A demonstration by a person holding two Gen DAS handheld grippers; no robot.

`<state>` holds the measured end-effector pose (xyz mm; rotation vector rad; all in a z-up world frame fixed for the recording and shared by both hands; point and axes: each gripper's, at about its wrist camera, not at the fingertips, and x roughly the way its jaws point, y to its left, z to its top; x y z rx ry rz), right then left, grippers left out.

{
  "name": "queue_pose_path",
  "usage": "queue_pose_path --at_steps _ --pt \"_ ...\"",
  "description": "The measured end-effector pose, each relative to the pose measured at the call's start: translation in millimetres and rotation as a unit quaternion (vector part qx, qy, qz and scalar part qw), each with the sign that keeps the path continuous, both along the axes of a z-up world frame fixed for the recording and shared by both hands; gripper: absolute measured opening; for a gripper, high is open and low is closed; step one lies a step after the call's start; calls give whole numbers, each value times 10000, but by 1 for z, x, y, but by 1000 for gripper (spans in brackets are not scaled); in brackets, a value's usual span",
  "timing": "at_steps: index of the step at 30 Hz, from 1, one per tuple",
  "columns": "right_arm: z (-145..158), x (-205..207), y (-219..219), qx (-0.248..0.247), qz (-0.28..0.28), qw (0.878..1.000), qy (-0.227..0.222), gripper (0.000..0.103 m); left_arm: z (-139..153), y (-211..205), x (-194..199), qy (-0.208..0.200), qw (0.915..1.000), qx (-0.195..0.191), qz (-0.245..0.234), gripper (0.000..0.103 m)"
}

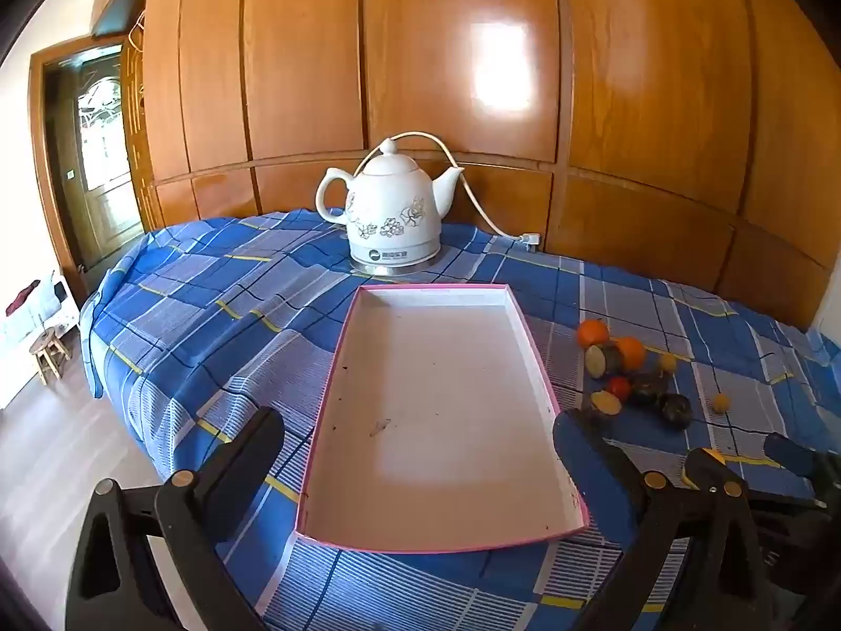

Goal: Organize fruits

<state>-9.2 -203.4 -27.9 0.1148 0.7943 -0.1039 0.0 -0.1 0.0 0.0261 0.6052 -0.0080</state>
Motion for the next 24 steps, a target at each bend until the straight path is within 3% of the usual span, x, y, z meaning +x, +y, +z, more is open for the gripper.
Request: queue_pose_path --at_steps 14,24 --pt "5 0 13 -314 168 9992 -160 101 -4 20 9 111 9992 -108 373 103" --pt "7 0 18 -405 251 9986 -236 101 -5 8 6 48 9999 -108 79 103"
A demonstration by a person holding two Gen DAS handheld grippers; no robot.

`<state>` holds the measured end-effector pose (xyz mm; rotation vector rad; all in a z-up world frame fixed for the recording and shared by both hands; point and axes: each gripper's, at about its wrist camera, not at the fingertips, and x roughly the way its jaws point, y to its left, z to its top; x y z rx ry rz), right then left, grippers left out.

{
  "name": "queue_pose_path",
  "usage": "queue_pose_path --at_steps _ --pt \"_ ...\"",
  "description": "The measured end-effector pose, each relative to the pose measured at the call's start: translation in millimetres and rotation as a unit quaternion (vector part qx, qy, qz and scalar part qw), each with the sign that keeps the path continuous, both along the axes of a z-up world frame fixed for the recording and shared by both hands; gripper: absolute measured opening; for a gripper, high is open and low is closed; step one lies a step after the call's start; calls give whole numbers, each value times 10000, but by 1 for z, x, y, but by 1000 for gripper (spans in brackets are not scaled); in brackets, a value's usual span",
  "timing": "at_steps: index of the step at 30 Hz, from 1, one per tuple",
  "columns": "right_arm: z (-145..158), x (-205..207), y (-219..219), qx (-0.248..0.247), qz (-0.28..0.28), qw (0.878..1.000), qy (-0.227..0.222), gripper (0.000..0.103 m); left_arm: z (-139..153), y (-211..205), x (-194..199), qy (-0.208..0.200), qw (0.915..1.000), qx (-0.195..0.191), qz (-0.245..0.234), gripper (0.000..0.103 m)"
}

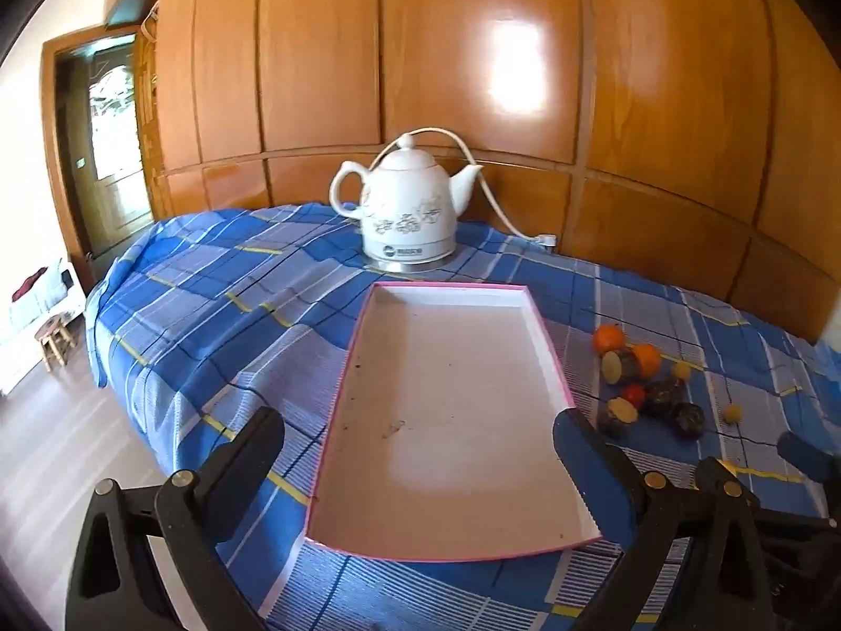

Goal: Organize fruits

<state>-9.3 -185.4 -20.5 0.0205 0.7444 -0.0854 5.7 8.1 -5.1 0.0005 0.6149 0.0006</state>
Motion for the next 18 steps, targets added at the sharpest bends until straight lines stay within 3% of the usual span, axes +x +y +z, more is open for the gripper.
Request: queue_pose_path --at_steps 7,18 --pt "3 -1 -4 26 -55 10000 -24 101 -2 -16 -5 35 9995 60 -307 103" --pt "6 -4 -4 14 -51 10000 -73 101 0 -21 -8 17 9992 95 -383 103"
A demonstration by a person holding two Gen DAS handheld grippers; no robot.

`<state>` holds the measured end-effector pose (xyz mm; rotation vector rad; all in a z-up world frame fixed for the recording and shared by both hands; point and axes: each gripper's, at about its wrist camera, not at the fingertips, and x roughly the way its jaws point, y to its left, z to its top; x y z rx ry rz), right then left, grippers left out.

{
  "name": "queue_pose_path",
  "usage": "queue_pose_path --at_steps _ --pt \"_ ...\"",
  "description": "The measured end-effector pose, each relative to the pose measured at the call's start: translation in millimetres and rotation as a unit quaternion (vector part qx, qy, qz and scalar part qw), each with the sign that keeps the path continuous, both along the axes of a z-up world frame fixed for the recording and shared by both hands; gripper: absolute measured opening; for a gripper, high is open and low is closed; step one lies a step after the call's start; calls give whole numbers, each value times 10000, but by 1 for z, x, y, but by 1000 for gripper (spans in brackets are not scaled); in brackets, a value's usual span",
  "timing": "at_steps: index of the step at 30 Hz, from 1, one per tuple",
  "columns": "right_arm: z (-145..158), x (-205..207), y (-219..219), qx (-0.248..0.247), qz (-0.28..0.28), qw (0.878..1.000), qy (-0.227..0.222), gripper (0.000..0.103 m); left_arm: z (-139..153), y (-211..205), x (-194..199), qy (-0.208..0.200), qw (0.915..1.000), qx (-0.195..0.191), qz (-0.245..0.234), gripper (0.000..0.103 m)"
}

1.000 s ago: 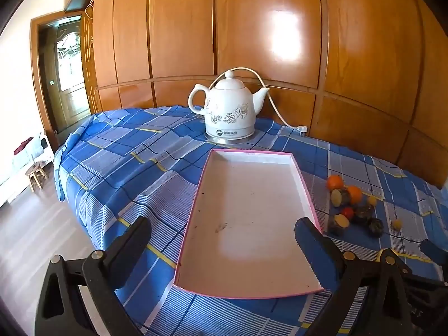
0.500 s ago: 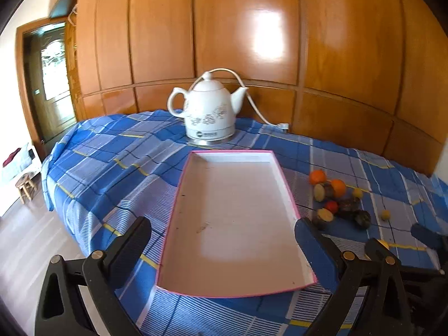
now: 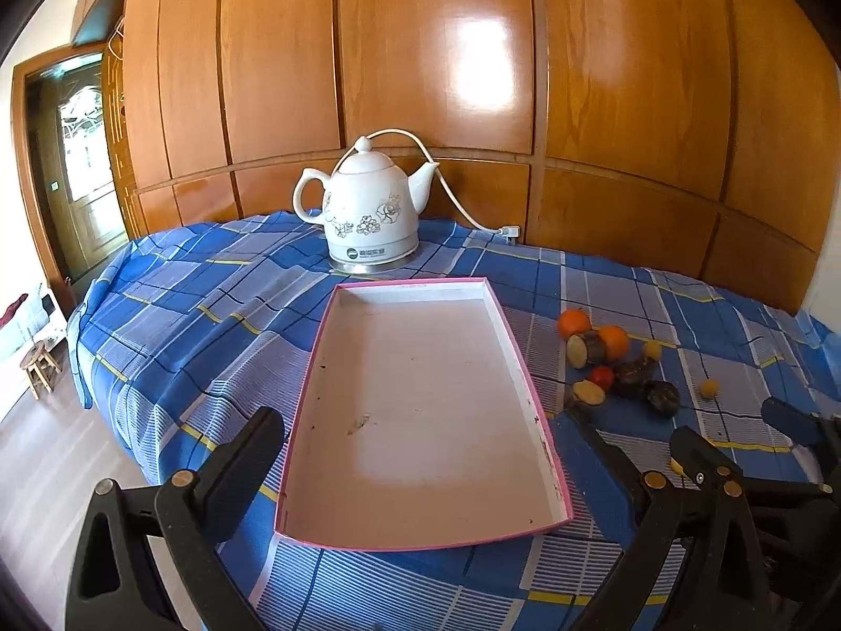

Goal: Organize fruits

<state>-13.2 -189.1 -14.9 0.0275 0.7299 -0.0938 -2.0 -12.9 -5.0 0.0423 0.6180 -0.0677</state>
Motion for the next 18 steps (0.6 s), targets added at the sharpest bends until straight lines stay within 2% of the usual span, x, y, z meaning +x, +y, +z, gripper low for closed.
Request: queue_pose_path --at_steps 18 --pt "2 -1 1 13 12 10000 -49 101 2 5 1 20 10000 -42 77 103"
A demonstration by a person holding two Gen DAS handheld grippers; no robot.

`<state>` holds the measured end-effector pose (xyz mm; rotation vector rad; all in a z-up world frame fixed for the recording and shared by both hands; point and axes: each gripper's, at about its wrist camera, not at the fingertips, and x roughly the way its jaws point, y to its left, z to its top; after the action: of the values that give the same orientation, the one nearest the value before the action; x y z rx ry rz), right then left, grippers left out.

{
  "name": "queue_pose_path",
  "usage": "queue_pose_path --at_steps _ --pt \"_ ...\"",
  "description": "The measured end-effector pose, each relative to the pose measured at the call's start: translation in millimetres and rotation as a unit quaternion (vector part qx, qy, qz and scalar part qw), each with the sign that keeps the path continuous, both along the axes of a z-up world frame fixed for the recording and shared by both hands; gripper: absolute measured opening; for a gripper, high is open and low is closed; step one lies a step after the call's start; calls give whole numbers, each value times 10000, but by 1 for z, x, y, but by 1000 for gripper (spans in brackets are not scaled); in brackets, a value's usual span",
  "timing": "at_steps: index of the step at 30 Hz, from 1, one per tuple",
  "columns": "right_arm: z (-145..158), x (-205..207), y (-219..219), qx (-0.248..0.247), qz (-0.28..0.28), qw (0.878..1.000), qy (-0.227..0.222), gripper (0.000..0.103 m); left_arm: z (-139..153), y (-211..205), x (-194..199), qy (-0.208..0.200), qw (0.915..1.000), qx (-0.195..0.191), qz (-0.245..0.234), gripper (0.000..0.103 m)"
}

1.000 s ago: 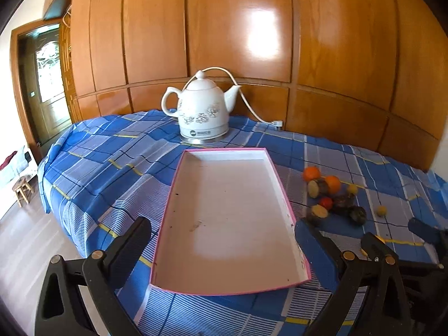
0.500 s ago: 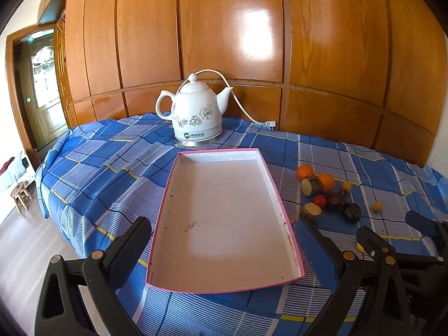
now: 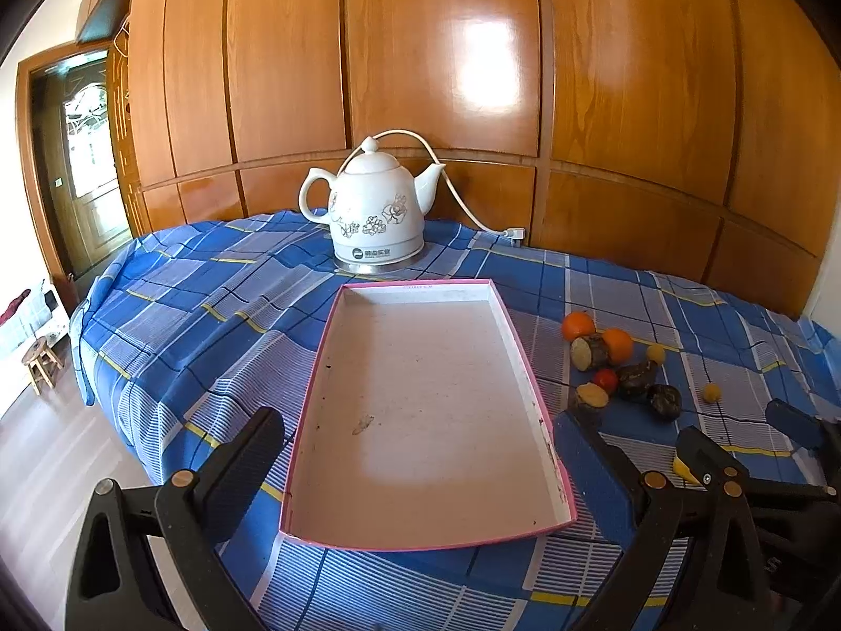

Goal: Organize fruits

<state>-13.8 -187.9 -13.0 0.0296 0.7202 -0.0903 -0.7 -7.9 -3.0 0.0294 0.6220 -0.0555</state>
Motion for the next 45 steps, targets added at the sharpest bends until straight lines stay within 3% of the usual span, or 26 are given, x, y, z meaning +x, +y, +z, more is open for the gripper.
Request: queue_pose_path --at_steps 22,32,40,45 --pt "13 9 -39 33 -20 10000 -89 101 -10 -15 4 253 9992 132 -265 103" --pt "34 23 -105 33 -152 9998 -86 101 -13 -29 7 364 9978 212 -515 103" --pt "20 36 -169 177 -500 9985 100 101 -18 -54 10 583 9926 285 -1022 103" --pt "7 40 -202 1064 -824 9903 351 101 -25 -83 22 1049 9800 89 -1692 103"
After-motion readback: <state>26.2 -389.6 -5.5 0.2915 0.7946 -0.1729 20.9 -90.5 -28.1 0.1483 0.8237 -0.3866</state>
